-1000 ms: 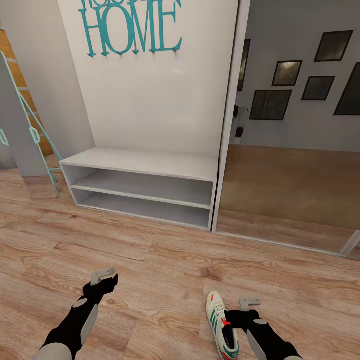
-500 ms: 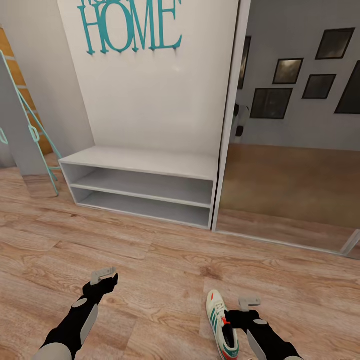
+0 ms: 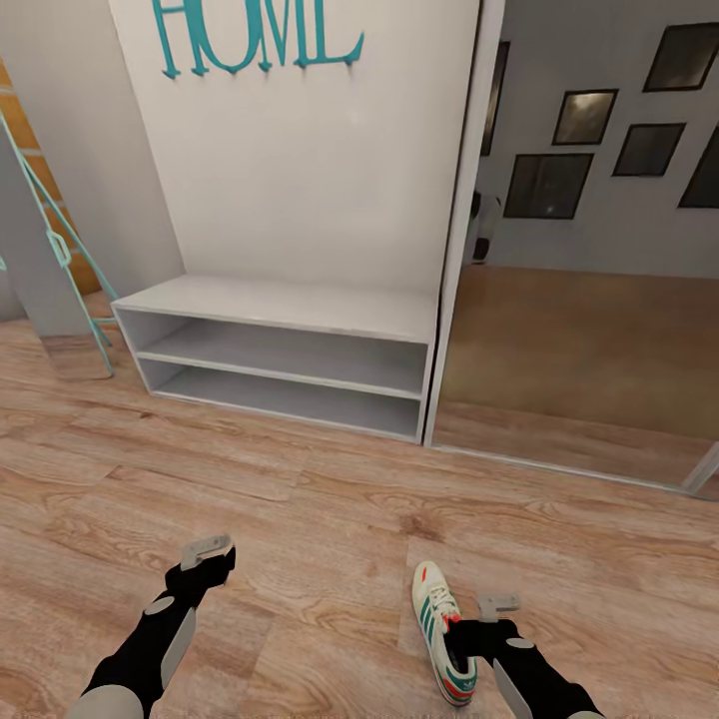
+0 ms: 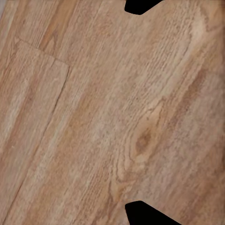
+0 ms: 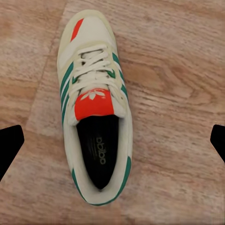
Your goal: Pick up the two gym shoes and the two sandals from the corridor floor and place them onto the hallstand (shoe rack) in the corridor, making sure they are on the rack and not on the floor. Arrange them so the two gym shoes are next to each other and the two sandals are next to each other.
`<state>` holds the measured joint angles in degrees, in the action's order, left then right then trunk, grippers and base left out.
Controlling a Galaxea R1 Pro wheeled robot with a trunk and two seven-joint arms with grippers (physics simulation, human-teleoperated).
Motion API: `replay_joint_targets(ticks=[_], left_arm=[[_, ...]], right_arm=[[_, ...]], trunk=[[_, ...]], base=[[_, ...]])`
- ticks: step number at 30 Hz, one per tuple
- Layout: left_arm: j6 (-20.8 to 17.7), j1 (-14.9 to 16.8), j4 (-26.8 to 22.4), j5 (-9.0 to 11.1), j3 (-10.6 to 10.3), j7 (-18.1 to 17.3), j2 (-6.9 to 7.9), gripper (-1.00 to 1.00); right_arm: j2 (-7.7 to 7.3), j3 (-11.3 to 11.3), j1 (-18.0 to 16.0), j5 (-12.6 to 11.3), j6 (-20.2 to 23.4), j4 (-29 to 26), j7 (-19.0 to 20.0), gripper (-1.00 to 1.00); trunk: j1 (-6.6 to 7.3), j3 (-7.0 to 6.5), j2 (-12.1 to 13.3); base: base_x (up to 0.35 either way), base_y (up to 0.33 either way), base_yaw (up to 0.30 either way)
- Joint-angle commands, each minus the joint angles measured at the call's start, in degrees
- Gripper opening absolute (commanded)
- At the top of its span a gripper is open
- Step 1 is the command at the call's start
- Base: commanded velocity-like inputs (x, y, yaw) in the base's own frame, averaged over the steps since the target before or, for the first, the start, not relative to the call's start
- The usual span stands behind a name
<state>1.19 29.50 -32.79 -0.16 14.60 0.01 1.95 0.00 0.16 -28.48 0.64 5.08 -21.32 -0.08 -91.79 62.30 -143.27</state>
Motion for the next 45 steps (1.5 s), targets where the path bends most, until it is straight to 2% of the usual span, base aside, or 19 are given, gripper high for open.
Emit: replay_joint_targets(ticks=[1,11,18,26,45], left_arm=[[0.1,0.0,0.1,0.0,0.1,0.0,-0.01,1.0],[0.1,0.0,0.1,0.1,0.0,0.0,-0.1,1.0],[0.1,0.0,0.1,0.1,0.0,0.0,-0.12,1.0],[0.1,0.0,0.1,0.1,-0.1,0.0,-0.25,1.0],[0.2,0.0,-0.1,0.0,0.1,0.0,-0.1,1.0]], right_arm=[[0.0,0.0,0.0,0.1,0.3,-0.1,0.0,1.0],[0.03,0.1,0.0,0.1,0.0,0.1,0.0,1.0],[0.08,0.1,0.1,0.2,-3.4,0.1,0.1,1.0],[0.04,0.2,0.0,0.3,-4.0,-0.1,0.2,1.0],[-0.01,0.2,0.0,0.2,-4.2,-4.7,-0.1,1.0]], trunk=[[-0.01,0.37,0.0],[-0.27,3.5,-0.2],[-0.45,5.69,-0.3],[-0.66,8.16,-0.4],[-0.66,8.32,-0.4]], base=[[0.0,0.0,0.0],[0.0,0.0,0.016],[0.0,0.0,0.084],[0.0,0.0,0.09],[0.0,0.0,0.007]])
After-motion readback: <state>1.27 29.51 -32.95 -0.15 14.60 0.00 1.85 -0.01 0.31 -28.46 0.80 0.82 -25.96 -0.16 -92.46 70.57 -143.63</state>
